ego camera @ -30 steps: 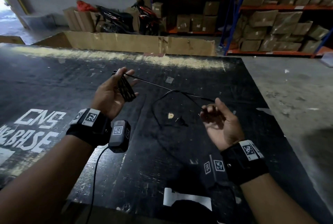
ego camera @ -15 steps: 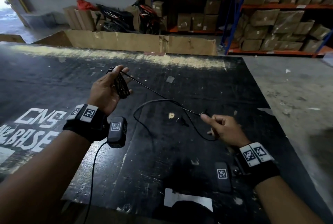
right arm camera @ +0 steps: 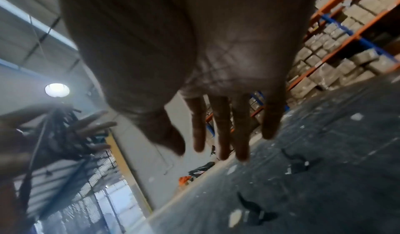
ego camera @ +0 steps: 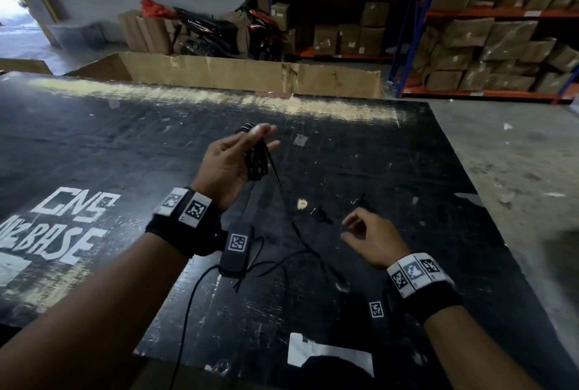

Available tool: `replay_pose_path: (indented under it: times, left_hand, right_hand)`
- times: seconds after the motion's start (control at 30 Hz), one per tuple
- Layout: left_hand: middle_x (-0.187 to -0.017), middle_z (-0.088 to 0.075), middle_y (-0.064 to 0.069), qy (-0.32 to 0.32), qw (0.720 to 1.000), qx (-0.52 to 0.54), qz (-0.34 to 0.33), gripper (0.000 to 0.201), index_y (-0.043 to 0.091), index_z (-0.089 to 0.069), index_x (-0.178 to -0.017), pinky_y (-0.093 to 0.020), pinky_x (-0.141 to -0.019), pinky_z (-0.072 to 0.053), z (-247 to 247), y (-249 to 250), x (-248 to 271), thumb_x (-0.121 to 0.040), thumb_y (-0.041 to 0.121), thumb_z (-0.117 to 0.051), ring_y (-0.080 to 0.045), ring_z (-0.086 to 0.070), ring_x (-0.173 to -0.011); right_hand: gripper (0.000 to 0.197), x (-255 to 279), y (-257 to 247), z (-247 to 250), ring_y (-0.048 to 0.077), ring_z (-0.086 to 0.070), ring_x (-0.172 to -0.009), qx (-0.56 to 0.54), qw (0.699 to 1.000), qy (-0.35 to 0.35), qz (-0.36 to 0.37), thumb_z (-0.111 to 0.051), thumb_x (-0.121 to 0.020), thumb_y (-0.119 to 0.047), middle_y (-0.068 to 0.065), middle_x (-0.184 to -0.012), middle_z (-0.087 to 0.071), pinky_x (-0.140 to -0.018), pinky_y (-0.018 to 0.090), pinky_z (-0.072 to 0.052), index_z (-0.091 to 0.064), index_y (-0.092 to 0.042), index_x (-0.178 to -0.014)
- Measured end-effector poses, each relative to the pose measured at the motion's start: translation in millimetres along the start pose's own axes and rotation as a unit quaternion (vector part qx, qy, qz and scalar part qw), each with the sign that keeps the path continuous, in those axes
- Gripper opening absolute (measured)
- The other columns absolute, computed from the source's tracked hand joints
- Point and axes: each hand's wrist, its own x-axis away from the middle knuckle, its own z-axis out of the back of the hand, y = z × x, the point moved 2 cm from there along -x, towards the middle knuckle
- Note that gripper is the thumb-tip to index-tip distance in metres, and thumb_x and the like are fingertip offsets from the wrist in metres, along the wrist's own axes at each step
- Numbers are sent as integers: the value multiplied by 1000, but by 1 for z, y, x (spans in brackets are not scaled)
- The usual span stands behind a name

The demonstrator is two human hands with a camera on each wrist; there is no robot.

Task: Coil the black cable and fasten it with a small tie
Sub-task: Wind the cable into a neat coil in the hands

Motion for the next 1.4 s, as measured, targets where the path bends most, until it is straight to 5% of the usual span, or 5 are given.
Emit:
replay_pose_path:
  times: [0.27,0.6,0.87,1.2,1.4]
  left_hand:
    - [-138,-66,-20,-43,998,-37,19,29,4,-76,-106,-60,-107,-43,-35,-24,11,-88,25,-71,-34,-65,-127]
    - [-150,-57,-16,-34,996,50,58,43,19,-51,-149,-71,-107,-41,-19,-5,6,-107,25,-42,-45,-57,-133]
    - [-159,-46,-17,-142,974,158,78,48,23,-43,-152,-72,-107,-39,-30,32,11,-106,33,-38,-48,-49,-140]
    - [-157,-43,-29,-344,907,33,240,56,2,-37,-155,-84,-108,-19,-47,-13,69,-103,19,-48,-59,-46,-136]
    - [-153,-52,-20,-255,925,-17,279,45,-3,-45,-149,-52,-98,-56,-39,-43,81,-107,14,-43,-42,-61,-130]
  right_hand:
    - [27,7,-91,-11,6,-69,-107,-361,917,-57,159,-70,-92,-23,-2,-112,-73,-95,22,-53,-62,-13,-115]
    - [38,26,-79,-48,10,-32,-46,-568,807,-150,54,-48,-100,-35,1,-56,-36,-50,27,-24,-72,-9,-87]
    - [44,32,-49,-65,5,-34,-39,-369,904,-206,60,-39,-106,-27,1,-49,-42,-42,18,-26,-72,-11,-82]
    - [32,-26,-59,30,6,-49,-46,-233,971,17,42,-68,-93,-28,0,-54,-59,-50,24,-36,-63,-16,-63]
    - [35,-7,-100,74,10,-44,-48,-150,979,-17,135,-72,-89,-37,-1,-52,-58,-53,28,-35,-69,-18,-60]
